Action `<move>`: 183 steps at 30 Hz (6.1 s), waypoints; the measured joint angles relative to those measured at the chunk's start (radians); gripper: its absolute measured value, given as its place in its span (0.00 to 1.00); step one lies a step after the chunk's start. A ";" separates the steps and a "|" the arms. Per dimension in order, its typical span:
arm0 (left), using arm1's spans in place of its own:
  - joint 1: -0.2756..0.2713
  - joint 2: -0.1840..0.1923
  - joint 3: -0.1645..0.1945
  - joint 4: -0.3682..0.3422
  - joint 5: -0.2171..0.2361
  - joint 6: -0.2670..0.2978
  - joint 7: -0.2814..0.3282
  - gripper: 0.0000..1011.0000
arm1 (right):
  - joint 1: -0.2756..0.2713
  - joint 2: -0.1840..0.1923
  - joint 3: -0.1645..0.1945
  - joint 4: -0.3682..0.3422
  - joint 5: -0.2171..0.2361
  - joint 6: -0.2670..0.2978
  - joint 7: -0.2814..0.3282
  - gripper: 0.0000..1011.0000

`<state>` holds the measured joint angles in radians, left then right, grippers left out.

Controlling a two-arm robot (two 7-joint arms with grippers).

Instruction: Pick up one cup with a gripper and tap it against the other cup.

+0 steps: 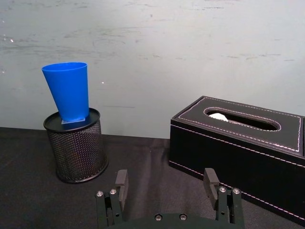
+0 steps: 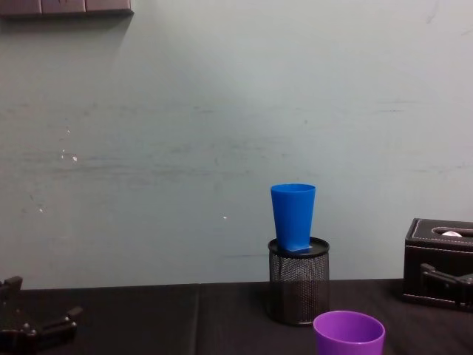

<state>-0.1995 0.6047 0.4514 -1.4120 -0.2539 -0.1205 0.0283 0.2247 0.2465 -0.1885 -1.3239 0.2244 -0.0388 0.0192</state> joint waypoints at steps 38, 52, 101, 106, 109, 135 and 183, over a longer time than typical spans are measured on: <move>0.000 0.000 0.000 0.000 0.000 0.000 0.000 0.99 | 0.000 0.000 0.000 0.000 0.000 0.000 -0.001 0.99; 0.000 0.000 0.000 0.000 0.000 0.000 0.000 0.99 | 0.000 0.000 0.000 0.000 0.000 0.000 -0.001 0.99; 0.000 0.000 0.000 0.000 0.000 0.000 0.000 0.99 | 0.000 0.000 0.000 0.000 0.000 0.000 -0.001 0.99; 0.000 0.000 0.000 0.000 0.000 0.000 0.000 0.99 | 0.000 0.000 0.000 0.000 0.000 0.000 -0.001 0.99; 0.000 0.000 0.000 0.000 0.000 0.000 0.000 0.99 | 0.000 0.000 0.000 0.000 0.000 0.000 -0.001 0.99; 0.000 0.000 0.000 0.000 0.000 0.000 0.000 0.99 | 0.000 0.000 0.000 0.000 0.000 0.000 -0.001 0.99; 0.000 0.000 0.000 0.000 0.000 0.000 0.000 0.99 | 0.000 0.000 0.000 0.000 0.000 0.000 -0.001 0.99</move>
<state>-0.1995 0.6047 0.4514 -1.4120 -0.2539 -0.1205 0.0283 0.2247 0.2464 -0.1885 -1.3239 0.2244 -0.0387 0.0184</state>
